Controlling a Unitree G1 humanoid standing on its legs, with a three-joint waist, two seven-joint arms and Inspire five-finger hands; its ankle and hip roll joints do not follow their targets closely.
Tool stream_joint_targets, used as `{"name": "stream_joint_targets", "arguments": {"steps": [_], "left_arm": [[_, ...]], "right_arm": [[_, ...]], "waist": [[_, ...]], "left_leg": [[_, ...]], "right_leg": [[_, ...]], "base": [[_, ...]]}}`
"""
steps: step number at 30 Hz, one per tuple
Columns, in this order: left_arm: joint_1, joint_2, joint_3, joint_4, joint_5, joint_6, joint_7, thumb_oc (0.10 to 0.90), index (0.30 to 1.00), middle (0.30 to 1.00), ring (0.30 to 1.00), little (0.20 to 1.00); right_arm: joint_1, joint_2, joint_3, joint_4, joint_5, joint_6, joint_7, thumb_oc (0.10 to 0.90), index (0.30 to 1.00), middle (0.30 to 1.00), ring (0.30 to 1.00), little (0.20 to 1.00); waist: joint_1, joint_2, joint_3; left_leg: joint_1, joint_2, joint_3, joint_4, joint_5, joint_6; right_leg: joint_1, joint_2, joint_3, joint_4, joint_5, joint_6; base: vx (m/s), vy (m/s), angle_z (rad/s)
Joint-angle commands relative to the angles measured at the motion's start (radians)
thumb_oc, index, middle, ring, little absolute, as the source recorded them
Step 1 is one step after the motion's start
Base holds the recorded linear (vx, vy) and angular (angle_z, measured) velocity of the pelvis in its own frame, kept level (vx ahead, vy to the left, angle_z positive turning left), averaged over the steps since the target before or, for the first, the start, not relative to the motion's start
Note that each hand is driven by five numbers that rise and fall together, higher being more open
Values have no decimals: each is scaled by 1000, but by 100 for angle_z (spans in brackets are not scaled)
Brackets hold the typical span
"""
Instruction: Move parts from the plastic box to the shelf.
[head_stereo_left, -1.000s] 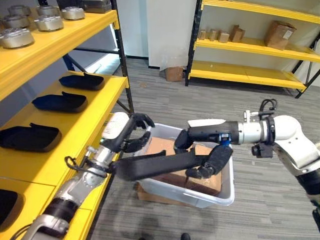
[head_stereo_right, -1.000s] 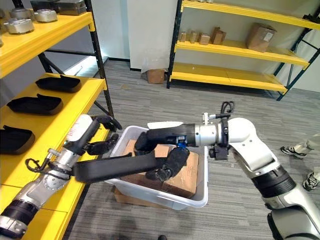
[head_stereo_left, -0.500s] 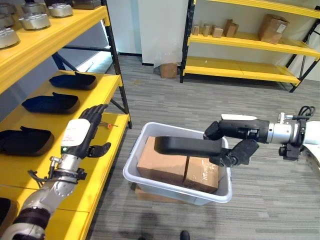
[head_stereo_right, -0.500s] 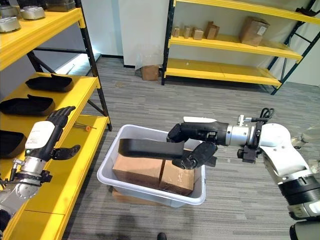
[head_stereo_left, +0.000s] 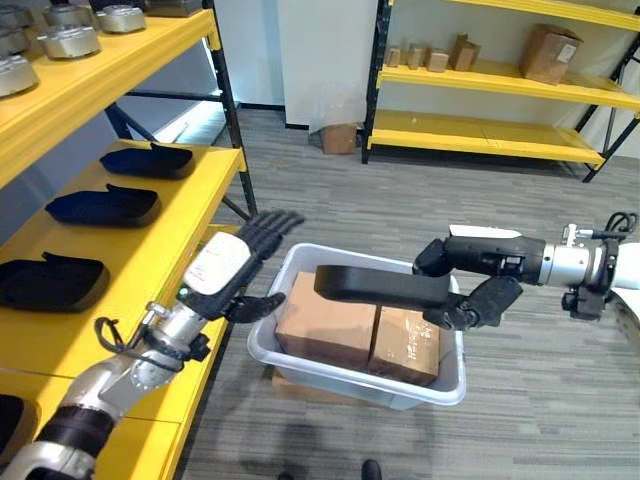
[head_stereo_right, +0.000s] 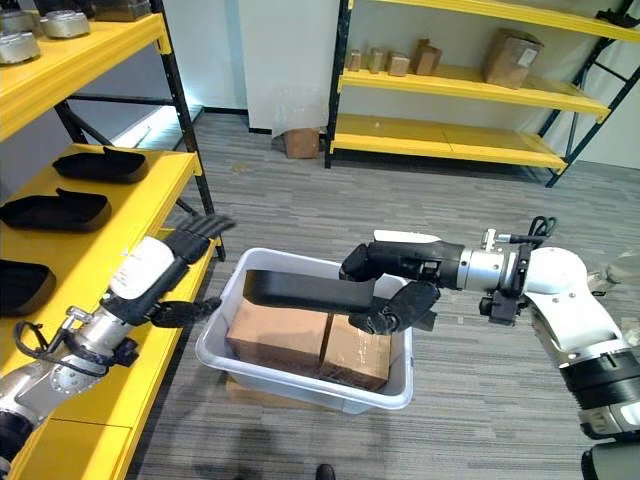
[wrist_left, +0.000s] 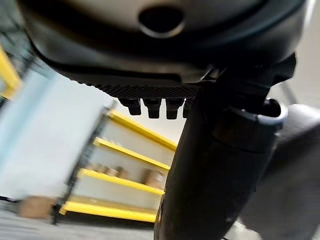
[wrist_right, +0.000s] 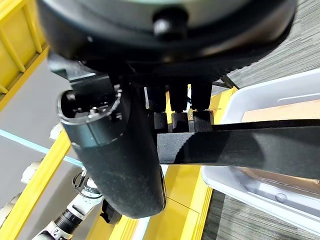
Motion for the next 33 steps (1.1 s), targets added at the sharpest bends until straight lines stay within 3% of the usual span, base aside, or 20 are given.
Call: {"name": "stream_joint_targets", "arguments": {"steps": [1,6,14,33], "left_arm": [[-129,34,10,-26,-215,-42,-38,900,1000,1000,1000,1000],[-134,-18,-1,-80,-337,-2,-139,900,1000,1000,1000,1000],[-154,-58,-3,-83,-344,30,-157,900,1000,1000,1000,1000],[-160,-139,-70,-83,-376,24,-253,900,1000,1000,1000,1000]], "right_arm": [[-100,-12,-60,-33,112,-81,-53,400,300,300,300,300],[-110,18,-36,-73,81,-79,-37,400,300,300,300,300],[-141,45,-10,-119,60,-59,-41,400,300,300,300,300],[-183,91,24,-219,-16,-3,-102,400,300,300,300,300]], "waist": [[24,-9,-66],[28,-10,-65],[29,-11,-68],[22,-9,-67]], "left_leg": [[44,42,-51,-7,-85,-42],[45,42,-55,-7,-83,-43],[45,44,-57,-7,-82,-46],[48,45,-50,-7,-86,-44]], "right_leg": [[45,-79,-36,37,-60,87],[48,-79,-35,37,-60,87],[47,-80,-37,41,-61,86],[44,-79,-27,42,-61,84]], "base": [[0,0,0],[0,0,0],[0,0,0],[0,0,0]]}}
